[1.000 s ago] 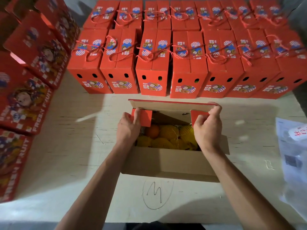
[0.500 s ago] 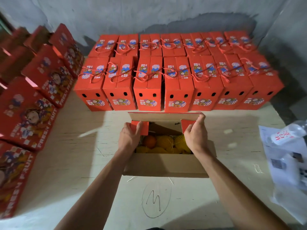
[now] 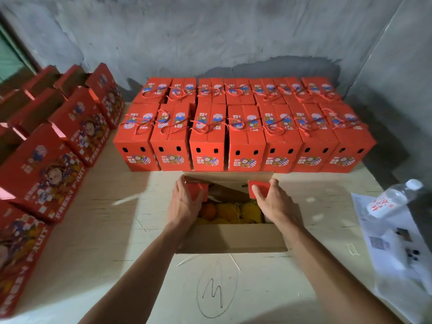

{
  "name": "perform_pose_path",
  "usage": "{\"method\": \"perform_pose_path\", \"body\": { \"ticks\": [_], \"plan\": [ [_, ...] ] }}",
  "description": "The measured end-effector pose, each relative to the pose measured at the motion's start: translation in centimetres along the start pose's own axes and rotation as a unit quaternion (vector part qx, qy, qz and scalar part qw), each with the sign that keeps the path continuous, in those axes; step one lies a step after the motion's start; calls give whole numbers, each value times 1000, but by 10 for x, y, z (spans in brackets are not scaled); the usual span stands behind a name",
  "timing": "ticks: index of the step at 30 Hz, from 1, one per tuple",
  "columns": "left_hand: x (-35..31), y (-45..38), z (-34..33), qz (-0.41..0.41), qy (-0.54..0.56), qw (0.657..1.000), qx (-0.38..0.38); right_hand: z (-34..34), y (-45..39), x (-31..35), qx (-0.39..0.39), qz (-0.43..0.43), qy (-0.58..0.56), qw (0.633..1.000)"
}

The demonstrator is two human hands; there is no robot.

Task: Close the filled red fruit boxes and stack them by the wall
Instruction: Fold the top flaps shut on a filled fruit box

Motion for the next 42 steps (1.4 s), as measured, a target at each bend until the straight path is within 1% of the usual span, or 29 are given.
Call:
{"method": "perform_pose_path", "body": {
  "ticks": [1,3,5,7,8,10,12,14,16,18,19,20,22,23,25,27,30,32,35,37,39,42],
  "plan": [
    [3,-2,0,13,-8,1000,10,6,1,-3,4,8,57,998],
    [14,-7,-1,55,-67,995,48,15,-1,-11,22,11,133,991],
    [19,-15,6,68,-165,983,53,24,-9,-22,49,-7,155,987],
    [15,-22,22,71,-265,960,48,37,-18,-34,62,-22,156,986],
    [13,-26,30,85,-290,951,57,43,-21,-38,64,-25,153,986],
    [7,-30,42,121,-285,947,82,50,-25,-40,79,-23,141,987],
    [-8,-31,48,119,-278,949,85,50,-29,-32,74,9,137,988],
    [-27,-27,49,90,-278,953,74,51,-30,-18,33,55,133,989],
    [-45,-21,45,52,-252,965,55,50,-28,-1,-17,89,121,989],
    [-57,-14,40,9,-173,984,42,44,-23,14,-36,117,24,992],
    [-61,-11,38,-18,-129,991,41,43,-20,20,-41,144,-18,988],
    [-63,-8,36,-49,-103,993,45,42,-16,26,-52,186,-36,980],
    [-61,-5,33,-90,-98,989,59,45,-6,32,-91,266,-10,959],
    [-56,-5,33,-94,-107,988,67,46,-3,31,-98,288,7,953],
    [-41,-2,28,-83,-138,981,104,34,3,24,-57,306,56,949],
    [-26,9,15,-79,-165,972,145,20,12,17,-25,301,93,949],
    [-13,13,5,-97,-166,972,135,12,14,10,-34,280,90,955],
    [-15,5,6,-94,-153,974,140,13,12,12,-17,281,98,955],
    [-20,-12,4,-83,-172,965,180,9,9,18,5,324,135,936],
    [-21,-16,-3,-76,-189,957,206,1,4,23,49,332,148,930],
    [-18,-15,-8,-68,-201,954,211,-6,-2,26,87,307,158,935],
    [-14,-11,-10,-77,-227,953,183,-9,-2,28,74,301,164,936]
  ]
}}
Point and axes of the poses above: each hand's wrist, its own y-axis away from the middle knuckle, its own z-axis out of the back of the hand, x = y × z, the point moved 7 cm from there along -y, towards the middle knuckle, and after that the axes turned 7 degrees about z, right-handed, at the moved point
